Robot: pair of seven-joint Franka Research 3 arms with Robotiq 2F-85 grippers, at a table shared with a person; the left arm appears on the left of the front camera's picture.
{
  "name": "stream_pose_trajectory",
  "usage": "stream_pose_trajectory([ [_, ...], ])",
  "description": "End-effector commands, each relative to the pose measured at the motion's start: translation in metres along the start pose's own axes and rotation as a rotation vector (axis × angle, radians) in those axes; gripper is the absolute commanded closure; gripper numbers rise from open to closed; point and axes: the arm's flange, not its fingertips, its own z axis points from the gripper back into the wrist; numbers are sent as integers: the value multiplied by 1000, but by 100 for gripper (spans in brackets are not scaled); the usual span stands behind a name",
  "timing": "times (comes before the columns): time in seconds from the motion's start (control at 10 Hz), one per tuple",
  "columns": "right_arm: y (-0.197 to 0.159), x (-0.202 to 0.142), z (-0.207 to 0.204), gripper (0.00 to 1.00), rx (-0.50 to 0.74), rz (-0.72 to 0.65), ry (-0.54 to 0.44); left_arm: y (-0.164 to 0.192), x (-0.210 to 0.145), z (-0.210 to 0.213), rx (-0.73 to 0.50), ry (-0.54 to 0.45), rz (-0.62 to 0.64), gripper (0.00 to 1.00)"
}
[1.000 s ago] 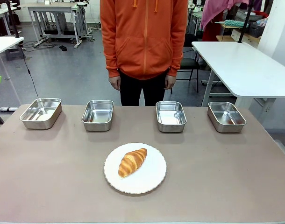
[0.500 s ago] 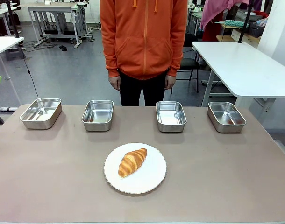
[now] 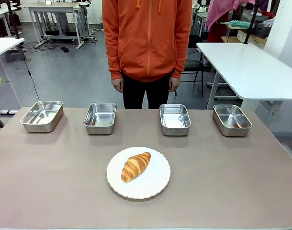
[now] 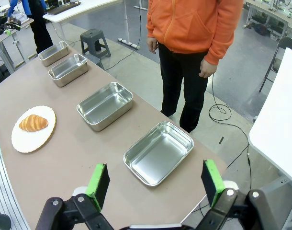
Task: Place the bread in the container.
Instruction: Place the Butter Roll into the Airtight Container indicated by the human.
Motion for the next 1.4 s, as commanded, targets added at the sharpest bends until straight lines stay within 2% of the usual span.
stream_pose_trajectory([
  [0.0, 0, 1, -1, 0, 2, 2, -4, 1, 0, 2, -2, -15, 2, 0],
  [1.3, 0, 1, -1, 0, 2, 2, -4, 1, 0, 2, -2, -15, 2, 0],
])
